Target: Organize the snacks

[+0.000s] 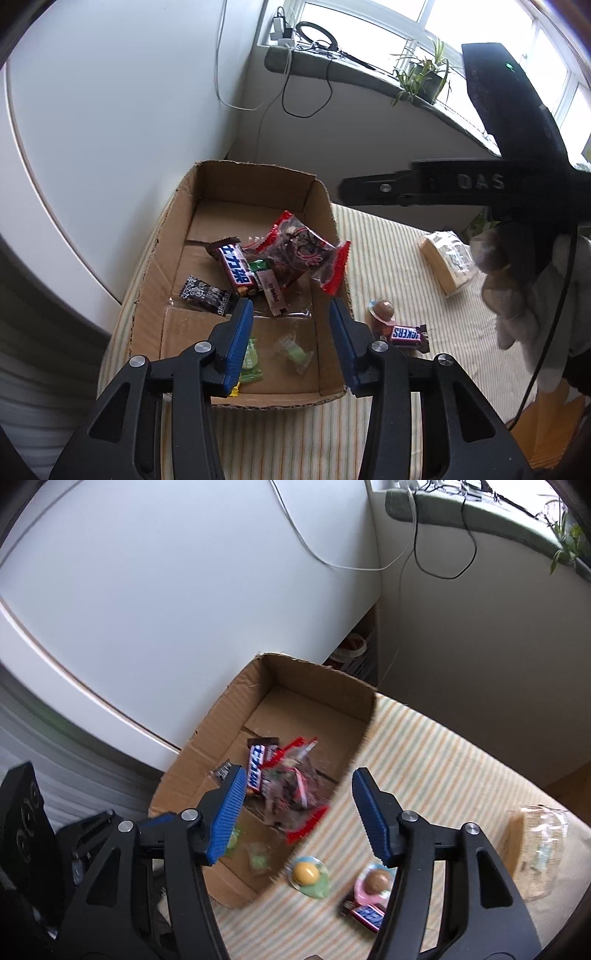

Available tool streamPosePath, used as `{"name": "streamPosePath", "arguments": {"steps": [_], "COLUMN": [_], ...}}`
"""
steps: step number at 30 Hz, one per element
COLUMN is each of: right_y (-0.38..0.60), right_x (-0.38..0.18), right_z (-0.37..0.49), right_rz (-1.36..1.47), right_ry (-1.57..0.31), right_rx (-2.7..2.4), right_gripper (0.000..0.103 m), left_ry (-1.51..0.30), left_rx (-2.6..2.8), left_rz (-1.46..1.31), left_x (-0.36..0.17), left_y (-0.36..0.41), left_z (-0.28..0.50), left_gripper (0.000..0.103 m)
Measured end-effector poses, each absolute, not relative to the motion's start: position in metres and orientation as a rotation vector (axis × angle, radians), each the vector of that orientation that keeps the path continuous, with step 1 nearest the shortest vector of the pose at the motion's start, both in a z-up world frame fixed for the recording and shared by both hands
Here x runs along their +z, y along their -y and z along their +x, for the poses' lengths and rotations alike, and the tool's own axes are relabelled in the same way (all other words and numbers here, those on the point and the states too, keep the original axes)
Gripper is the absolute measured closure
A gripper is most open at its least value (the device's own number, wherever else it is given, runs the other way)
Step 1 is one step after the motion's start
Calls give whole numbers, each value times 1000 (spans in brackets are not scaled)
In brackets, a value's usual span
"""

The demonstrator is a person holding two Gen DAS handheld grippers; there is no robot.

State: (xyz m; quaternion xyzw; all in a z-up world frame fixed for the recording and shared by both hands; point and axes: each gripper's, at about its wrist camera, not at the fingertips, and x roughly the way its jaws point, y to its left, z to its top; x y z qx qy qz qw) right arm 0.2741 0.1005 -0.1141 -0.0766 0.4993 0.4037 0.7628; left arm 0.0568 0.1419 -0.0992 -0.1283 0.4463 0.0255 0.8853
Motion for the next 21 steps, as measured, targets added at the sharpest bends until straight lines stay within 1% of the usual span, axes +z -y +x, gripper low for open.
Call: {"name": "streamPosePath", "arguments": {"steps": [5,10,16,21], "right_y": [-65,-26,-13,-13], "right_x": [-115,-134,-173,-199], "right_z": [271,262,233,223], "right_rz": [-176,-188,-408,-488], "right_ry": [-1070,-1118,-1176,-1192], "right_rx": [843,839,900,947], "right_gripper": [41,41,41,41], "left_ry": [-920,-927,-932,-936], "left_rx": [41,22,-23,-85], "left_rz": [-259,-255,-277,-264], "left_x": [-96,-98,-94,-90], "left_y": [-136,-127,-114,-95], "left_z": [50,47,49,58], "left_gripper": [61,61,61,61]}}
